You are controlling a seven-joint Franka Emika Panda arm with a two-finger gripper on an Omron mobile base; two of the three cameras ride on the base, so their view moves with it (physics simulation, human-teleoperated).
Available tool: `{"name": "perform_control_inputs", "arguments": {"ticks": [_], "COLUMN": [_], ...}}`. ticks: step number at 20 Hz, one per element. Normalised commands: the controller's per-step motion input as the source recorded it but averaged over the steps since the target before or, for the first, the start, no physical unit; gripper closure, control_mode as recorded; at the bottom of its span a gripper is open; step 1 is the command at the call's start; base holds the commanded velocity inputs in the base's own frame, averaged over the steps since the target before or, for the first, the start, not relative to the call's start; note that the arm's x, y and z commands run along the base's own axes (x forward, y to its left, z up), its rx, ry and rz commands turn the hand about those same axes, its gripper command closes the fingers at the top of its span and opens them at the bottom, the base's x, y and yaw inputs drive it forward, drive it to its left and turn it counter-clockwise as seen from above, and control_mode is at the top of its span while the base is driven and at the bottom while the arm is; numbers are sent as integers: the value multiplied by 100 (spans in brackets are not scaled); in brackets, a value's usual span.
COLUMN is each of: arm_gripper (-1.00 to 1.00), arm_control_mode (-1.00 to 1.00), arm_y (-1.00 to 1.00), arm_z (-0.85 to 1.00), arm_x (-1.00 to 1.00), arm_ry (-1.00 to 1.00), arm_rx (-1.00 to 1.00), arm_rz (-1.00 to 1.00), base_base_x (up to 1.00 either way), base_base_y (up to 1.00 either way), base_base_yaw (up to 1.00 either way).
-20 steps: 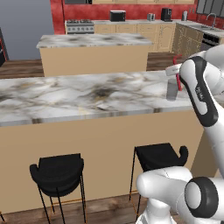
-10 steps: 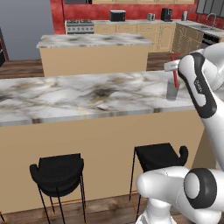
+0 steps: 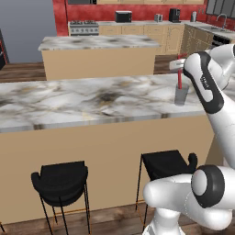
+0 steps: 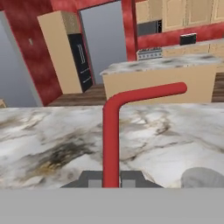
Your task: Take a straw from the drawer in front and place it inside the glass cup on the dining counter.
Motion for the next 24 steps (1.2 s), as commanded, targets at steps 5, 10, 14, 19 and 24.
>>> {"name": "perform_control_inputs", "arguments": {"ticks": [5, 10, 14, 19, 24], "arm_gripper": [100, 100, 100, 100, 100], "arm_control_mode": [-100, -100, -100, -100, -100], "arm_y": [0, 0, -1, -6, -8], "arm_z": [1, 0, 4, 6, 4], "arm_x": [22, 11, 18, 20, 6], "arm_ry": [0, 0, 0, 0, 1], "arm_rx": [3, 0, 0, 1, 2], "arm_rz": [-2, -1, -2, -2, -1], "base_base_x": [0, 0, 0, 0, 0], "base_base_y": [0, 0, 0, 0, 0], "base_base_yaw": [0, 0, 0, 0, 0]}}
